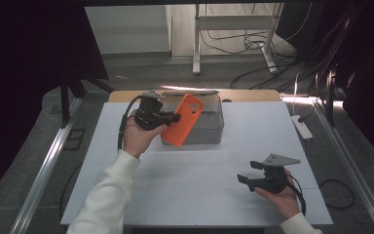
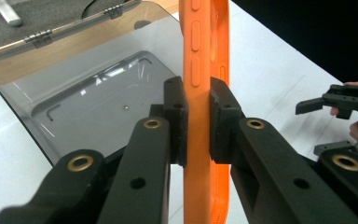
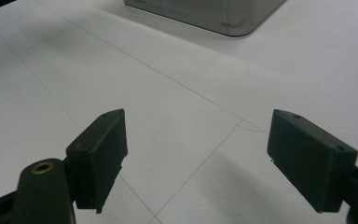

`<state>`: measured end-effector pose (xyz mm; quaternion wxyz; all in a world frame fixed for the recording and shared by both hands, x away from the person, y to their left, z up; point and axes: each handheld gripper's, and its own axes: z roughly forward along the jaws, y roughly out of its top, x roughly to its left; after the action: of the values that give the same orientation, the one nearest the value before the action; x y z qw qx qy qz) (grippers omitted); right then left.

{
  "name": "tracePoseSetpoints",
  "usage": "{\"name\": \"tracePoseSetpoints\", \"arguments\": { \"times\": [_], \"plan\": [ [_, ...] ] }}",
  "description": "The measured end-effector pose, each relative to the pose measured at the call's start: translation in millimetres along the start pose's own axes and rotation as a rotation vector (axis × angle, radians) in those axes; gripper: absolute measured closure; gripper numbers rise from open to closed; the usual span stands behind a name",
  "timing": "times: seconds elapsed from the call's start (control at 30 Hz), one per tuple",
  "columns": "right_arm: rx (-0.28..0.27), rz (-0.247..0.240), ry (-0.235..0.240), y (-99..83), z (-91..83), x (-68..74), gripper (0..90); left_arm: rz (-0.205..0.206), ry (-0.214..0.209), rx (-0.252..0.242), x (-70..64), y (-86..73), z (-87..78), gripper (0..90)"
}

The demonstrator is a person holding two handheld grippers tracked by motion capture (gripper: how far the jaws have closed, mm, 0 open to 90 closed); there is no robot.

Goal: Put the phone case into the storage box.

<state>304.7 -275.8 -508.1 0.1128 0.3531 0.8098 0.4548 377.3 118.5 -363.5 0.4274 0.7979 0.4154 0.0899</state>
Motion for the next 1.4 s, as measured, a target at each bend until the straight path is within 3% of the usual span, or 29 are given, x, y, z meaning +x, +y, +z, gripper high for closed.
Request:
{"name": "tracePoseSetpoints", "arguments": {
  "times": [0.33, 0.63, 1.4],
  "plan": [
    [-0.001, -0.005, 0.0, -0.1, -0.2, 0.7, 20.3, 0.001, 0.027, 0.007, 0.2, 15.4, 5.9, 79.8],
    [0.005, -0.009, -0.005, -0.5, 0.8, 0.8, 20.3, -0.047, 0.054, 0.002, 13.5, 30.8, 12.7, 79.8],
    [0.007, -0.012, -0.004, -0.6, 0.8, 0.2, 20.2, -0.105, 0.13, 0.009, 28.7, 52.9, 30.5, 79.8]
  ]
}}
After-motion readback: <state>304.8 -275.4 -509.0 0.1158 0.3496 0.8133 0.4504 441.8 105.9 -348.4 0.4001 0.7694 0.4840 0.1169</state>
